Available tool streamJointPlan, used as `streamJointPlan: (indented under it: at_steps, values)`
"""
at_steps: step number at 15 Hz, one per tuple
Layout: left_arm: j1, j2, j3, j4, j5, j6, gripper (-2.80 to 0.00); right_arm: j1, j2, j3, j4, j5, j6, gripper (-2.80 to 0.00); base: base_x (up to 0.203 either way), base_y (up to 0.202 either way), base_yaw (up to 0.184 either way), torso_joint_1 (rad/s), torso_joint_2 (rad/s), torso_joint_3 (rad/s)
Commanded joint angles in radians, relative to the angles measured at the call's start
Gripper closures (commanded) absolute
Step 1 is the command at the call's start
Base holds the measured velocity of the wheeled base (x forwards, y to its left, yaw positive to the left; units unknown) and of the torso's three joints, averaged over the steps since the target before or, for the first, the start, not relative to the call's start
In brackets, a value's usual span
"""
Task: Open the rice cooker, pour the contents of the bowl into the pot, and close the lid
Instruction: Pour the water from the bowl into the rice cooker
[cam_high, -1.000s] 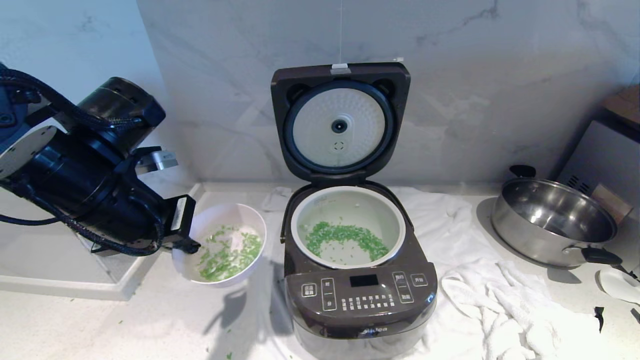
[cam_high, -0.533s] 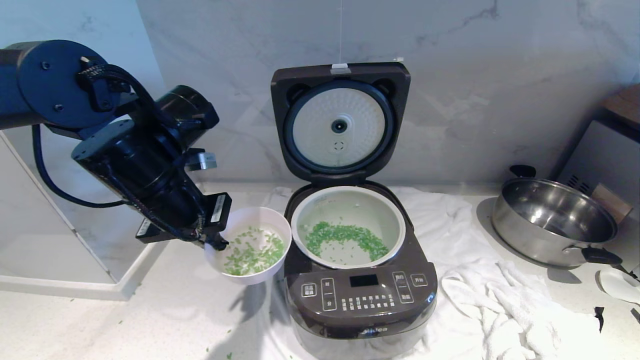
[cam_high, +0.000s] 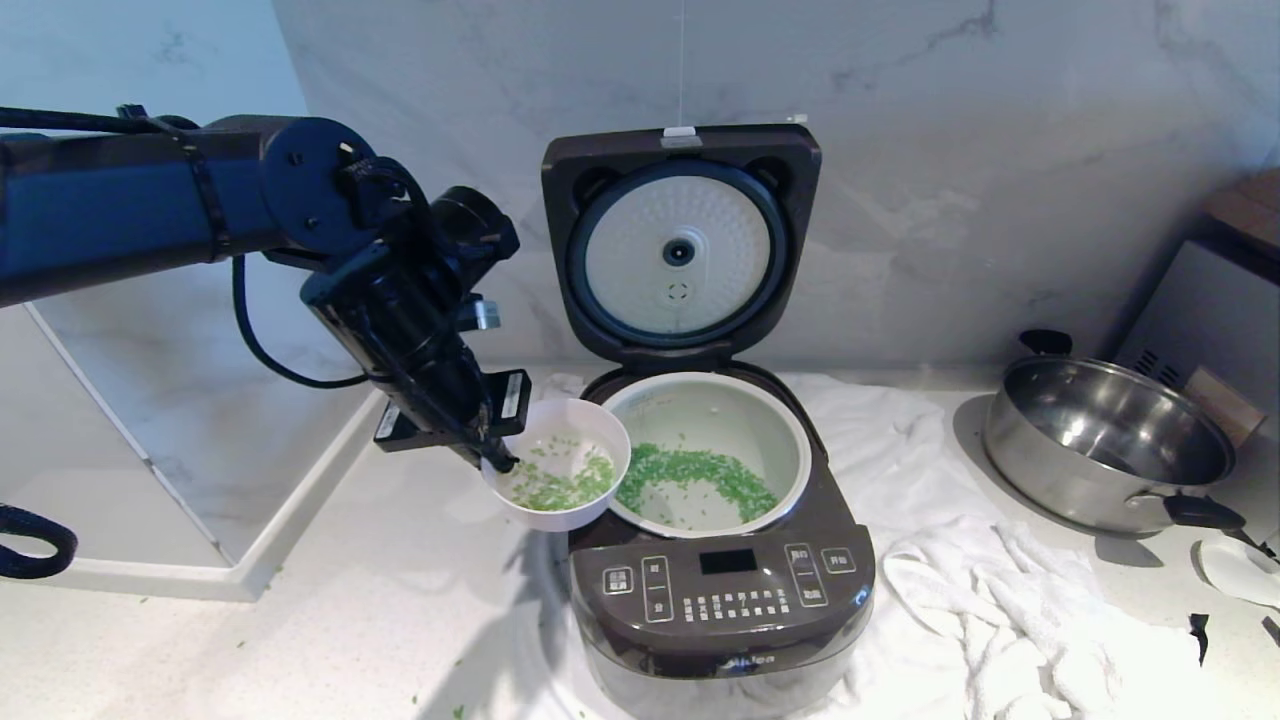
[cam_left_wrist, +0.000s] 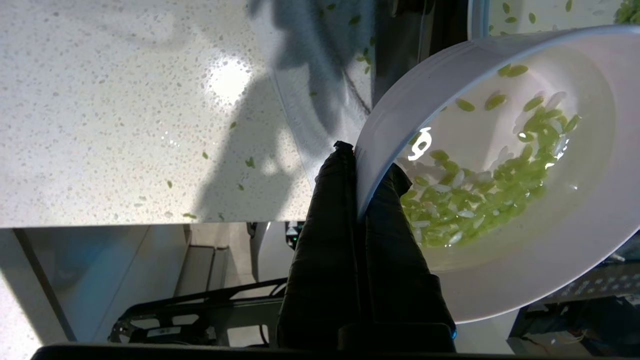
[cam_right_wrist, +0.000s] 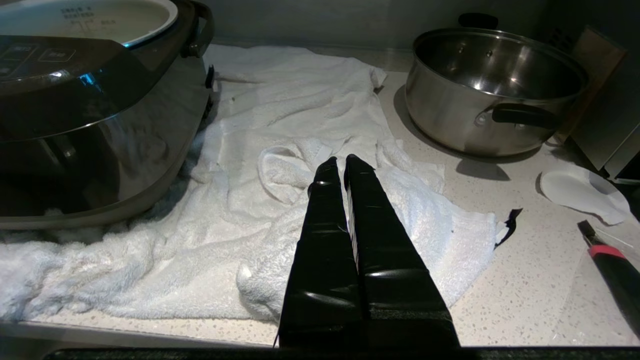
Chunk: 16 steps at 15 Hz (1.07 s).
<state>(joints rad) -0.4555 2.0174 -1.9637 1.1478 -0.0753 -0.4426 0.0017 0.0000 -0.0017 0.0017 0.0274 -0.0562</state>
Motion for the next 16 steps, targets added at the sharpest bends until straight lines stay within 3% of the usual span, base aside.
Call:
streamJointPlan:
  at_steps: [1,8,16]
  values:
    - [-0.008,0.045,-0.012,0.004,-0.001,-0.004,0.0,0.0,-0.002,0.0,0.0,0.001,-0.001,0.0,0.0,0.0,0.0,0.0,0.0,0.0]
    - [-0.09,0.077,-0.029,-0.064,-0.001,-0.018,0.0,0.0,-0.002,0.0,0.0,0.002,-0.001,0.0,0.0,0.0,0.0,0.0,0.0,0.0]
    - [-0.127,0.117,-0.043,-0.137,-0.004,-0.048,0.0,0.0,-0.002,0.0,0.0,0.0,-0.001,0.0,0.0,0.0,0.0,0.0,0.0,0.0]
